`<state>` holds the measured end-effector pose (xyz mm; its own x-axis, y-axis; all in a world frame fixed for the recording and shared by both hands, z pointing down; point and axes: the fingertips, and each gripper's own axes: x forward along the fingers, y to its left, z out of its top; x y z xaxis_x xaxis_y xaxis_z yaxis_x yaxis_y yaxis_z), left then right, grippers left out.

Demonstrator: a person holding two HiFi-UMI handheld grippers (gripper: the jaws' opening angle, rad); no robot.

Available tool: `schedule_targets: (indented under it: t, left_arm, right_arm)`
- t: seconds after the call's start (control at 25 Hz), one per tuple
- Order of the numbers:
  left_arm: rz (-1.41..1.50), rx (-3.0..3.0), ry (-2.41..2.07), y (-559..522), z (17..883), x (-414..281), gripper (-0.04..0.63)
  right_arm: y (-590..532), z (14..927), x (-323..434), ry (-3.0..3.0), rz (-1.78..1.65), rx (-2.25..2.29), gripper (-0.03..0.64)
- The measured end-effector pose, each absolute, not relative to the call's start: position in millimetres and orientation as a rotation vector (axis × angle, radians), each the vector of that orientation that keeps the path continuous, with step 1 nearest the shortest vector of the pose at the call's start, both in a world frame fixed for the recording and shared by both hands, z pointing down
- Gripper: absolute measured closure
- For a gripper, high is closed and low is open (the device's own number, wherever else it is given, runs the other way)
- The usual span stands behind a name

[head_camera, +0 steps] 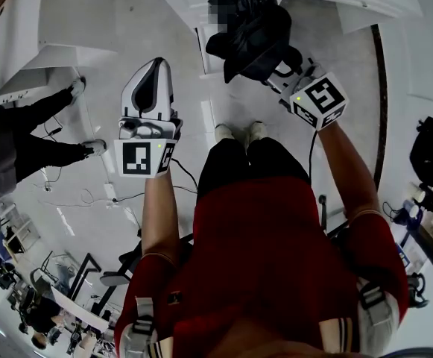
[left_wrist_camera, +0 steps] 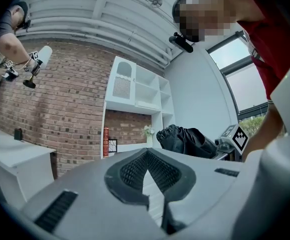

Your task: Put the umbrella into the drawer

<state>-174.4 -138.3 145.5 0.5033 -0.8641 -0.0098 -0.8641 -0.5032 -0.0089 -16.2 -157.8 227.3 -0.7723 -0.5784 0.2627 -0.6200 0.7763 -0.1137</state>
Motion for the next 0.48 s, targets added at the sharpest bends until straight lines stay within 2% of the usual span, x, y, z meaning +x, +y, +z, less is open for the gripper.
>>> schedule_targets:
  t: [0.48]
  left_arm:
    - [-0.011,-2.724,1.563,-168.5,201.9,-171.4,0.589]
  right_arm:
    - [-186.7,306.2,-16.4,-2.692,0.275,0.84,0.393]
